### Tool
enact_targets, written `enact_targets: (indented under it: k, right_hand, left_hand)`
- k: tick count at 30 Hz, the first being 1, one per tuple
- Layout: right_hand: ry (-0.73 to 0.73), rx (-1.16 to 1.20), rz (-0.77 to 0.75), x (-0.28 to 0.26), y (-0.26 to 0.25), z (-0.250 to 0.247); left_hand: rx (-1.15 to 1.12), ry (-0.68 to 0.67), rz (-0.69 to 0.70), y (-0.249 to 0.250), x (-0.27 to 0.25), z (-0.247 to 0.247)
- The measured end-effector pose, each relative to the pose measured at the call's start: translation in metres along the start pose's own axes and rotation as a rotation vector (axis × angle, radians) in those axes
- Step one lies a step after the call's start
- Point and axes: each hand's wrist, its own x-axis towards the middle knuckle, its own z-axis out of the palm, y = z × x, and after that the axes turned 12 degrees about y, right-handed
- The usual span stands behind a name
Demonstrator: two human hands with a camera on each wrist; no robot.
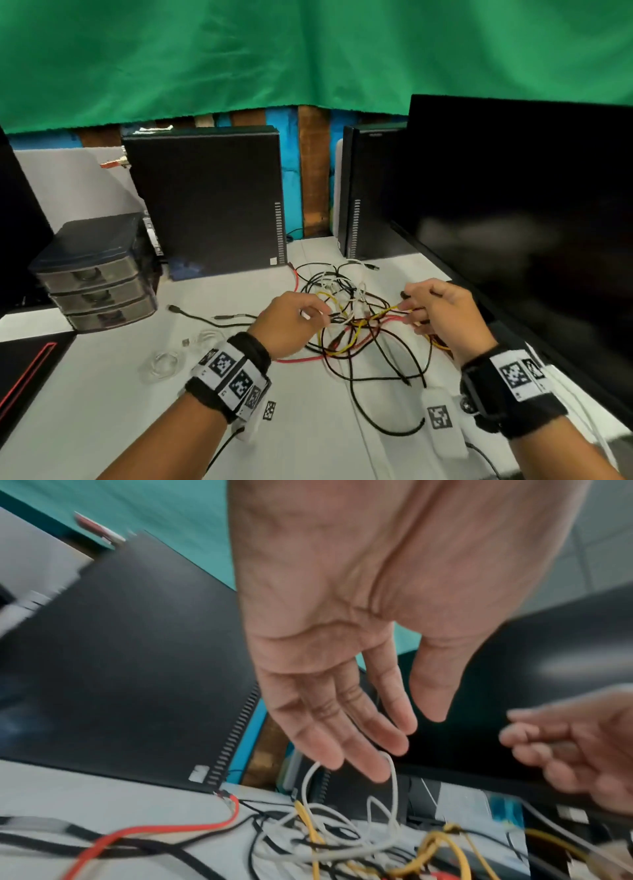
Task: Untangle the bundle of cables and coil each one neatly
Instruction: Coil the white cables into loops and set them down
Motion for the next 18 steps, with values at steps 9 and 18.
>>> enact_targets:
  k: [9, 18]
  right_hand:
    - [-0.035, -0.001, -0.033, 0.000, -0.001, 0.010]
    - [-0.075, -0.047, -0.053, -0.005, 0.007, 0.012]
  left_hand:
    - [0.223, 0.083, -0.230, 0.017, 0.063, 0.092]
    - [0.074, 0.275, -0.002, 0.080, 0.124, 0.017]
